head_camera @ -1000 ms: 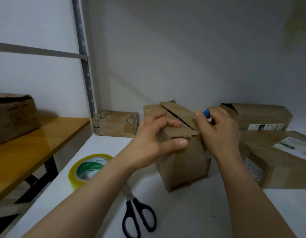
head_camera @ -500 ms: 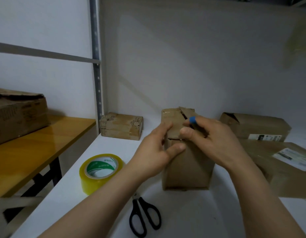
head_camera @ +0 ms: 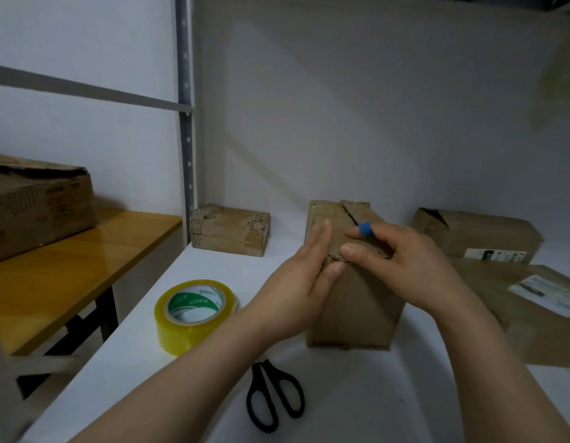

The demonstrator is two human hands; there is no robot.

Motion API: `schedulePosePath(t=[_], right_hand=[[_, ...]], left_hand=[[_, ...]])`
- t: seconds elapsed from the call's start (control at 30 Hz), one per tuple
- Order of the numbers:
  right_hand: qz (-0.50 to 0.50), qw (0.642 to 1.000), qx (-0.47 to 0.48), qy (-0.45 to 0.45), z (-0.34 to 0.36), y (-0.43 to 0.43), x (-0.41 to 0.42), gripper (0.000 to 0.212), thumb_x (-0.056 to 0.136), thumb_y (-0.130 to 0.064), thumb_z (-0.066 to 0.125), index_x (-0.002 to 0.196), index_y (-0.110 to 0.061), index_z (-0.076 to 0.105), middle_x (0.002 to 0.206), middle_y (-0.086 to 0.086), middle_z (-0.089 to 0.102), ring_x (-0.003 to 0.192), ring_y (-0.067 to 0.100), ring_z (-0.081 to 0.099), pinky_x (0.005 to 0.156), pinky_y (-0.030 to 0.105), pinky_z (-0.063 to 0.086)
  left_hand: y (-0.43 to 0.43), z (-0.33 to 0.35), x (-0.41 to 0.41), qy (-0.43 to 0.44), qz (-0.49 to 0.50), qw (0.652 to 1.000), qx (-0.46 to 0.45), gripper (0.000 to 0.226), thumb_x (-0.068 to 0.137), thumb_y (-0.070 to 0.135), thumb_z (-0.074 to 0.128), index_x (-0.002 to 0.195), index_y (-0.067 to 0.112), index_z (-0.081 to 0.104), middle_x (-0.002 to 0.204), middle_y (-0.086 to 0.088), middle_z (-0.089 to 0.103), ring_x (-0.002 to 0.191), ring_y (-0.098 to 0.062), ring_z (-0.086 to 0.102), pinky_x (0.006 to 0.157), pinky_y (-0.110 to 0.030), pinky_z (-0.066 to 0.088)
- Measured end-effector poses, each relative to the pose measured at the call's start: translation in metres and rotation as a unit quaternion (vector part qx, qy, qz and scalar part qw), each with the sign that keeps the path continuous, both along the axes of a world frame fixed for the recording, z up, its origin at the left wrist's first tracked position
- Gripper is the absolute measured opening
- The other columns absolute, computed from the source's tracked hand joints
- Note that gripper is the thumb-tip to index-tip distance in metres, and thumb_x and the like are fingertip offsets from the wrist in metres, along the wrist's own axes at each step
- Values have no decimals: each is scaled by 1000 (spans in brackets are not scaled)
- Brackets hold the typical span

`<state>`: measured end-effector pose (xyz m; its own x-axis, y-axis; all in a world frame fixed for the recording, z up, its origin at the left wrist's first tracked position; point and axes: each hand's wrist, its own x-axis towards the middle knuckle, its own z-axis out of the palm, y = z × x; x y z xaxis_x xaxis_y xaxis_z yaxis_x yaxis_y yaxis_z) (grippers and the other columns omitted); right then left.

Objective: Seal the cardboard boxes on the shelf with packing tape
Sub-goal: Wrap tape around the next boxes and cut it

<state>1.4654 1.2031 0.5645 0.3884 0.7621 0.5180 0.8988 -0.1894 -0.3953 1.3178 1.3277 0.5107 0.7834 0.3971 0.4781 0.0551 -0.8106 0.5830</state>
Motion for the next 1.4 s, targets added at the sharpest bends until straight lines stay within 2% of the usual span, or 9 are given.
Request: schedulePosePath(t=[0.13,0.23,0.33,0.5,0.77,0.87,1.07,1.23,1.4], right_hand=[[13,1000,1,17,2,-2,1,49,81,-72,54,111,-37,72,97,-25,65,94,1,60,83,41,54],[15,1000,4,20,2,-3,1,50,82,-73,50,110,-37,71,95,-18,66,90,1,59,82,42,54],[22,1000,16,-6,2,-2,1,63,76,-79,43,111,-36,72,94,-22,64,92,-1,58,81,38,53],[28,999,41,-5,-1,0,4,49,81,-71,52,106,-34,74,93,-19,65,92,1,59,81,40,53],[28,999,47,5,1,1,1,44,88,-69,47,101,-35,71,92,-12,70,90,9,63,81,46,54],[34,999,34,19,3,-2,-2,50,78,-76,52,105,-38,72,96,-14,70,91,6,63,83,43,55],[36,999,21,18,3,-6,-1,39,78,-63,68,112,-43,71,100,-16,70,94,3,63,86,43,55],[26,999,27,4,-3,-4,-3,46,76,-69,62,113,-43,71,103,-25,67,98,2,63,87,43,55],[15,1000,4,-7,2,-6,-6,46,78,-68,63,116,-42,70,102,-15,70,95,5,63,85,42,55]], left_hand=[[1,-3,-2,-58,-18,997,-54,75,96,57,43,159,45,5,157,14,38,141,-5,41,114,-40,42],[-2,3,-6,-115,-42,982,-145,54,85,62,57,137,52,47,139,33,49,132,8,44,111,-36,45],[-5,10,0,-160,-27,965,-206,29,82,57,70,105,39,71,139,21,54,134,5,45,108,-32,45],[-7,8,5,-181,-36,950,-252,11,91,20,73,100,26,72,137,10,61,128,7,51,109,-32,48],[-5,8,-5,-179,-22,952,-247,29,88,20,77,112,32,65,129,17,63,111,7,63,97,-36,57],[-7,10,-6,-160,0,963,-217,36,89,23,76,121,33,63,126,22,61,105,19,59,98,-30,56],[-6,14,-7,-140,33,977,-156,48,89,23,75,134,27,62,129,13,65,121,5,57,104,-31,52],[-7,15,-11,-131,53,982,-129,45,88,25,76,131,30,64,126,15,67,119,5,58,103,-30,52],[-8,17,-18,-122,43,984,-122,48,90,24,73,135,31,59,132,16,63,122,4,56,102,-28,53]])
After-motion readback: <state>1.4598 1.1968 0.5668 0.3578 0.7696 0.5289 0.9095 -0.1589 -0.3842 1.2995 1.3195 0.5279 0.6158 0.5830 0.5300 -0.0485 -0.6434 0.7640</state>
